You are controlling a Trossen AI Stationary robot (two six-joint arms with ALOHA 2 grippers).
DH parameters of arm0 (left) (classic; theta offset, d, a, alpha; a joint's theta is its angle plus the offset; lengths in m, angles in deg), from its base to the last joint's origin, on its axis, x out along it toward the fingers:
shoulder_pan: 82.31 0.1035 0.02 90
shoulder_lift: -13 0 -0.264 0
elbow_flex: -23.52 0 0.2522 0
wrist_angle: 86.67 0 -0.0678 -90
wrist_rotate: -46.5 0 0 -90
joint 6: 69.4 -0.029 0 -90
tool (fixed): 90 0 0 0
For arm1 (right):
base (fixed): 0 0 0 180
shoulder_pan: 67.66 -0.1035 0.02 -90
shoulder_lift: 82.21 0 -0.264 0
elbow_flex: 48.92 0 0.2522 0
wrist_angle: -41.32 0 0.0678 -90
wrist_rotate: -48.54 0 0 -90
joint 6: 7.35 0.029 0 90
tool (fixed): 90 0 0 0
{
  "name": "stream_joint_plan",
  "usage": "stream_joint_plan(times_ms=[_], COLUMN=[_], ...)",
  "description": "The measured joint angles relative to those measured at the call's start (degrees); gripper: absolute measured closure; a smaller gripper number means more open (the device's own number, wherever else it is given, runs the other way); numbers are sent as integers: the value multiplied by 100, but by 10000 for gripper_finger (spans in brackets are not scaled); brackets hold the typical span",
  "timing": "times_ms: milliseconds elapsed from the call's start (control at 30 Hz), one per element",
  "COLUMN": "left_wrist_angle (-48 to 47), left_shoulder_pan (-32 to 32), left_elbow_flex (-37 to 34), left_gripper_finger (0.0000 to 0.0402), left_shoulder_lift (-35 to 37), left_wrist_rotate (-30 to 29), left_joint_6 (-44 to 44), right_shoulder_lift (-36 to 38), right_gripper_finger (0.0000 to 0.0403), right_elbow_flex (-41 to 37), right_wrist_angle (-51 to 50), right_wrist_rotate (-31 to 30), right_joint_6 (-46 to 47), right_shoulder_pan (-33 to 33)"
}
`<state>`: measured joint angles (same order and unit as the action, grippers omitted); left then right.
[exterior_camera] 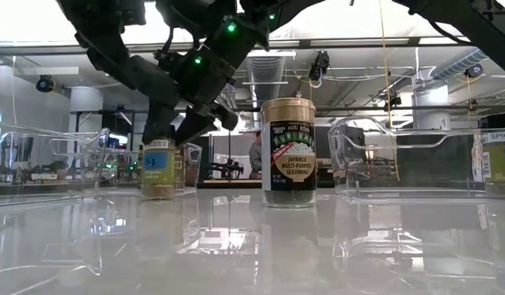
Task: Sort spices by type
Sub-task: Put the black seasoning bottle into the middle right transparent bin
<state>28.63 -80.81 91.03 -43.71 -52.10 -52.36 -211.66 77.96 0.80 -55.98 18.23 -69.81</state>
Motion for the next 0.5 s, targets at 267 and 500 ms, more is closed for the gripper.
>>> stream_joint_plan(times_ms=[267,500], left_wrist_angle=[-4,-4], left_shoulder_pan=[-7,-7], left_elbow_flex=[-1,-2], left_gripper_finger=[123,123], left_shoulder_lift=[0,0], left_wrist_rotate=[8,11], left_joint_6=[21,24], right_shoulder_lift=[0,2], right_gripper_finger=[173,146], right_elbow_flex=[51,40], right_wrist_angle=[0,28], right_wrist_rotate=[0,-11], right_joint_6=[-4,-229], right_shoulder_pan=[7,7])
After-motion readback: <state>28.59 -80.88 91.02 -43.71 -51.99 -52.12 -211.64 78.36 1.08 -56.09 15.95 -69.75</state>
